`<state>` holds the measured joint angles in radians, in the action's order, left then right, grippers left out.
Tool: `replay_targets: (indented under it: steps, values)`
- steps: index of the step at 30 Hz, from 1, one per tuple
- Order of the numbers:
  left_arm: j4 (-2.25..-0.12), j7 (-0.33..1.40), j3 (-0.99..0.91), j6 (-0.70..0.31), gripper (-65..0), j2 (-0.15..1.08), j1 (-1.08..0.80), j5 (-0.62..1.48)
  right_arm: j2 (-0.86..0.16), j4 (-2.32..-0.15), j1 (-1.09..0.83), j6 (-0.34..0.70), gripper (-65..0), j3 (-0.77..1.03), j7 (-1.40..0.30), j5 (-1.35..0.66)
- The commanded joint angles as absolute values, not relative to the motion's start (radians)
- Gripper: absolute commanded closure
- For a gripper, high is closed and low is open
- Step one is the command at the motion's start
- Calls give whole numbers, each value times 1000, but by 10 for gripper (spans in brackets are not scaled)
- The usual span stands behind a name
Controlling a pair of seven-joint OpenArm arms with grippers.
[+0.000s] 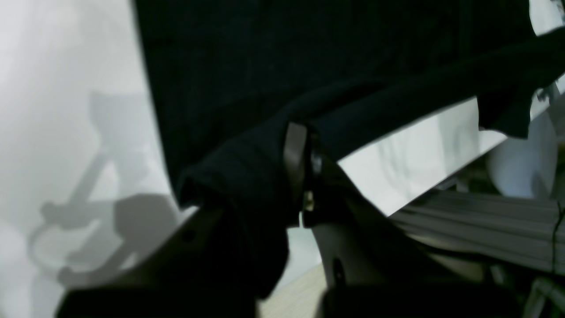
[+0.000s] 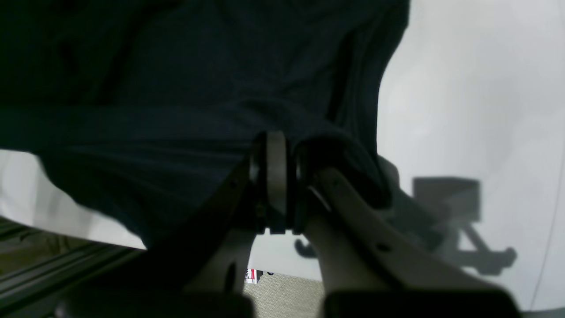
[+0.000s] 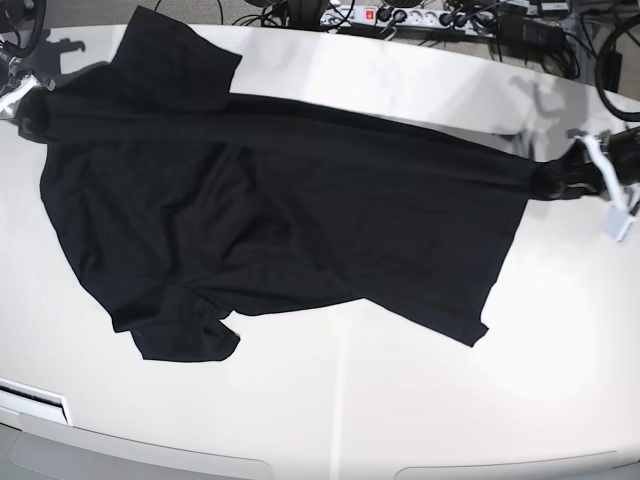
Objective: Layout the t-shirt on the table in an organized manner, then fold the t-shirt properly
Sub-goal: 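Lay the lifted edge down across the shirt with both grippers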
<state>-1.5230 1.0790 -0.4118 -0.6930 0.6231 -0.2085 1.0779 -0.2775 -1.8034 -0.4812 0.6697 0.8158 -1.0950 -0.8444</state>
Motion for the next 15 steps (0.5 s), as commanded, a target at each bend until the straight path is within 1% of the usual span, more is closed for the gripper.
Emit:
replay_targets:
  steps: [1,4,9,12,15]
  values:
    - [-1535,1050,-390,-698,0,646,-186,1052,-296,-1816,-482,666,0,824,-1073,-856]
    - [-1535,1024,-315,-698,0,646,-144,920,-296,-1814,-482,675,0,824,-1073,-855]
    - [-1535,964,-295,-698,0,646,-101,870,-297,-1774,-478,672,0,824,-1015,-834]
    - [-1535,934,-295,-698,0,645,-85,846,-297,-1724,-430,669,0,824,-1011,-783]
    - [-1535,919,-295,-698,0,644,-86,825,-297,-1671,-392,670,0,824,-1013,-784]
